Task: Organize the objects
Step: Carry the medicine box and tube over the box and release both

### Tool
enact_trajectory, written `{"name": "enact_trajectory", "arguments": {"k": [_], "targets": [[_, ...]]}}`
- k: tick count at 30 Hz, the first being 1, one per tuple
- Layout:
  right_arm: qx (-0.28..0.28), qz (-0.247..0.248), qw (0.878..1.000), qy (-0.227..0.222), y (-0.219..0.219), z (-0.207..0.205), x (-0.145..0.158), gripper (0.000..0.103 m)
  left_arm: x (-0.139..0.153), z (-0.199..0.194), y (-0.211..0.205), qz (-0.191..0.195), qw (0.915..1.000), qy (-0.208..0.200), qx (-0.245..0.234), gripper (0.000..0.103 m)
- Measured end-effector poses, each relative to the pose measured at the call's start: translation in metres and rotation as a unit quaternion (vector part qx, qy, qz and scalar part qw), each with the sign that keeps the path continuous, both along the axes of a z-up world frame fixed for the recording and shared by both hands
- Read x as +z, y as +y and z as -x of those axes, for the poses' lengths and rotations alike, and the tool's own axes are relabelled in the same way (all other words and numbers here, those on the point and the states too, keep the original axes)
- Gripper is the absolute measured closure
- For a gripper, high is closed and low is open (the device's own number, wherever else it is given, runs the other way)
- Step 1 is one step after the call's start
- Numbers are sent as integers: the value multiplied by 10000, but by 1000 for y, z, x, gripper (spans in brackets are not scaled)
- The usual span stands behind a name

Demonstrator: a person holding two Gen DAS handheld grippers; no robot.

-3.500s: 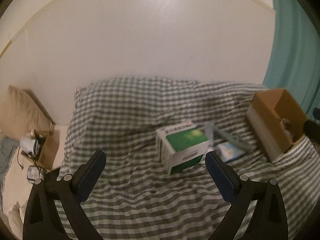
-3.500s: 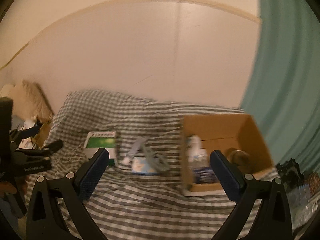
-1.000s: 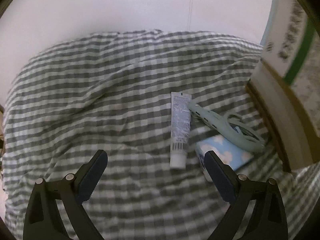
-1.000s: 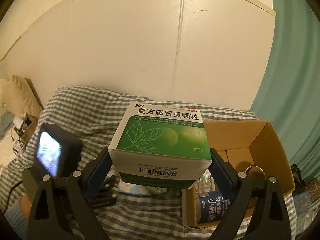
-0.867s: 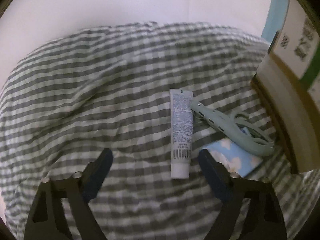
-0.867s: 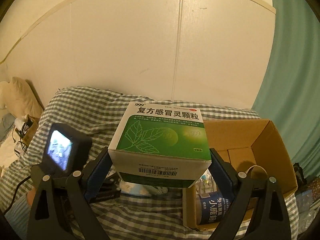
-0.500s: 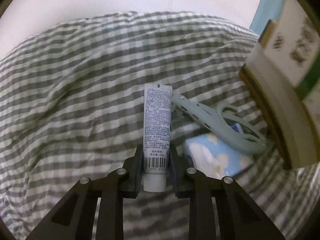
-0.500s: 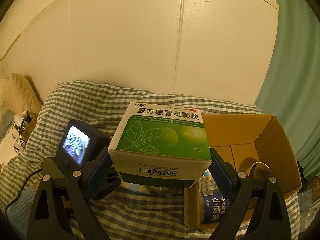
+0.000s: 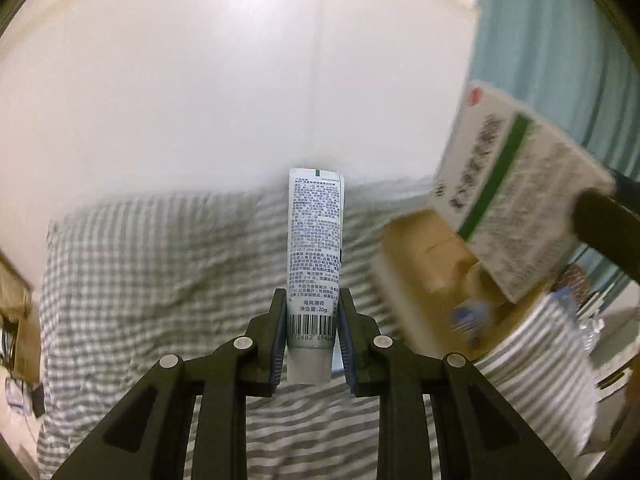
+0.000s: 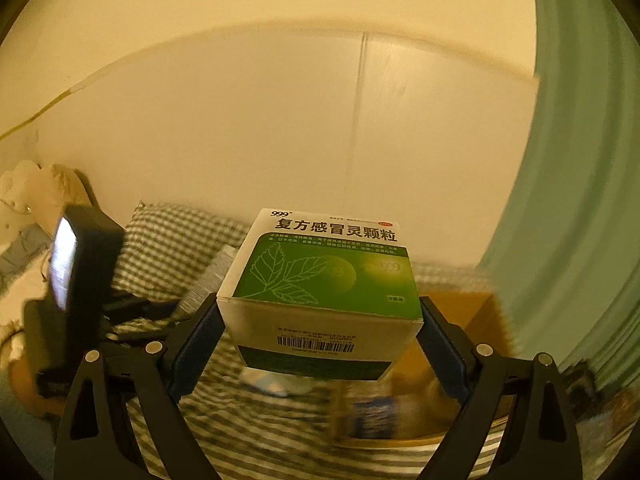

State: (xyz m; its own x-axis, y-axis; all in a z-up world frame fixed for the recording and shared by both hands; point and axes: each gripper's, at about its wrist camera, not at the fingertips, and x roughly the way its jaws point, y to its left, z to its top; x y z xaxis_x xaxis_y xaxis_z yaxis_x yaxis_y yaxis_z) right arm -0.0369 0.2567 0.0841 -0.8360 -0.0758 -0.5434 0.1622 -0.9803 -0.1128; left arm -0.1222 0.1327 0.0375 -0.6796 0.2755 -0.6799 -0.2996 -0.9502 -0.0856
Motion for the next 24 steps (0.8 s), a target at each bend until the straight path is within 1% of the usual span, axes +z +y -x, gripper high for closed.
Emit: {"name": "enact_trajectory", "arguments": {"k": [2,4,6,8,10,12,14,17,20,24], "targets": [[-53,-165,9997,141,13,-7,22,10,24,-13,18,23,9996,242,-120,80],[-128,-318,9991,243,29,-11,42,10,43,-25,32,-11,9989,391,-258,80],[-240,-454,9983,290,46,-11,52,10,51,-27,49,-104,9981,442,-407,80],[-405,-482,9975,314,66,-12,53,10,52,-26,69,-43,9977,448,-508,80],[-495,-289,9980,275,84,-10,46,10,45,-21,87,40,9975,398,-579,80],[-580,-111,9981,149,101,3,36,10,33,-13,101,56,9973,265,-683,80],[-660,-92,9978,49,113,18,22,10,20,-6,116,108,9970,139,-759,80],[-667,-33,9977,-152,126,39,1,10,-1,5,127,177,9964,-51,-833,80],[-661,-152,9971,-355,136,54,-22,10,-20,19,137,235,9957,-216,-869,80],[-740,91,9953,-620,155,70,-47,10,-39,32,149,252,9946,-399,-925,80]]}}
